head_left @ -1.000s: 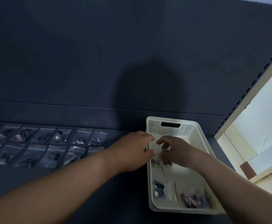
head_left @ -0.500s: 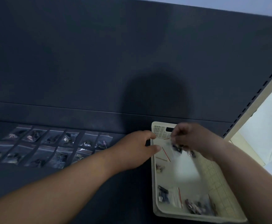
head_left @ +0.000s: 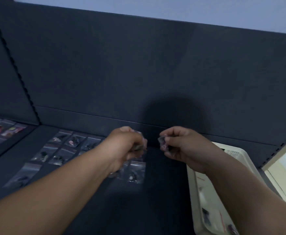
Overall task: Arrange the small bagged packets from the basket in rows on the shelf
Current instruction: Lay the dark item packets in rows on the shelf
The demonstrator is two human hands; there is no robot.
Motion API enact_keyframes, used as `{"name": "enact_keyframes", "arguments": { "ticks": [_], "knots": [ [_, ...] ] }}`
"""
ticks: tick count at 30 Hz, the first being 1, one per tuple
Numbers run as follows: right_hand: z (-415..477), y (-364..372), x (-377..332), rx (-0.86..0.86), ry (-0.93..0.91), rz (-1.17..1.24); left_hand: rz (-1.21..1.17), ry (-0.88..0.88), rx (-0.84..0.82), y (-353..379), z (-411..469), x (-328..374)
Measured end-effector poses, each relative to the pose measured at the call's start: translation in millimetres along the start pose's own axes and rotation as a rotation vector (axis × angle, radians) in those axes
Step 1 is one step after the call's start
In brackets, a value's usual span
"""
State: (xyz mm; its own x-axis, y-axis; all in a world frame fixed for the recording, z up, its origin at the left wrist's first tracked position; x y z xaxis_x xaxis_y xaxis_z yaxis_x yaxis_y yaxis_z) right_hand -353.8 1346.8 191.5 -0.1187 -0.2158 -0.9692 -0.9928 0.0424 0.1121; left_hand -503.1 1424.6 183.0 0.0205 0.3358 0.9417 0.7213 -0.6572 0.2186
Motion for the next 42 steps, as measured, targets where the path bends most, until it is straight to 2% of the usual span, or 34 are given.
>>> {"name": "enact_keyframes", "arguments": {
  "ticks": [2,5,8,11,15,17,20,24,29,31,35,39,42],
  "knots": [
    [15,22,3,-0.039,0.045,-0.005,-0.016,-0.019,0.040,-27,-10,3],
    [39,60,5,-0.058,0.041,-0.196,0.017,-0.103,0.029,-66,-25,9],
    [63,104,6,-0.104,0.022,-0.362,0.097,-0.166,-0.085,-107,-40,15],
    [86,148,7,-0.131,0.003,-0.451,0.256,-0.148,-0.226,-151,-52,18],
    [110,194,10,-0.059,-0.018,-0.361,0.300,-0.110,-0.175,-205,-65,20],
    [120,213,19,-0.015,0.012,-0.217,0.220,-0.102,-0.087,-227,-69,19],
    [130,246,39,-0.042,0.048,-0.086,0.094,-0.121,-0.005,-251,-71,12],
    [142,270,49,0.137,0.012,0.099,0.089,-0.218,-0.039,-274,-76,5],
    [149,281,56,0.174,0.042,0.202,0.191,-0.276,-0.131,-293,-81,1],
    [147,280,64,0.205,0.093,0.120,0.342,-0.251,-0.128,-301,-82,-4],
    [140,275,87,0.277,0.258,-0.193,0.740,-0.177,-0.094,-320,-83,-18],
    [140,276,106,0.246,0.291,-0.386,1.039,-0.157,-0.106,-326,-85,-31],
    [135,269,108,0.338,0.258,-0.789,1.152,-0.137,-0.091,-323,-86,-37]
  ]
}}
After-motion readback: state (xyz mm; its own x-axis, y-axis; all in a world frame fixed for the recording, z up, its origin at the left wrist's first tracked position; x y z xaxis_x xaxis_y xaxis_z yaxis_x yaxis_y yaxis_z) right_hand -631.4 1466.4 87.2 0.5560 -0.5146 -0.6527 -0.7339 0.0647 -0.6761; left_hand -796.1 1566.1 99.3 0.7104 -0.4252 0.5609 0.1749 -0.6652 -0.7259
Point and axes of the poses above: each hand's wrist, its own z-axis towards the middle knuckle, its own y-axis out of the palm, x = y × z, the point moved 1 cm from there along z, towards the middle knuckle, and after that the axes turned 14 degrees about -x, right-handed, at the moved point
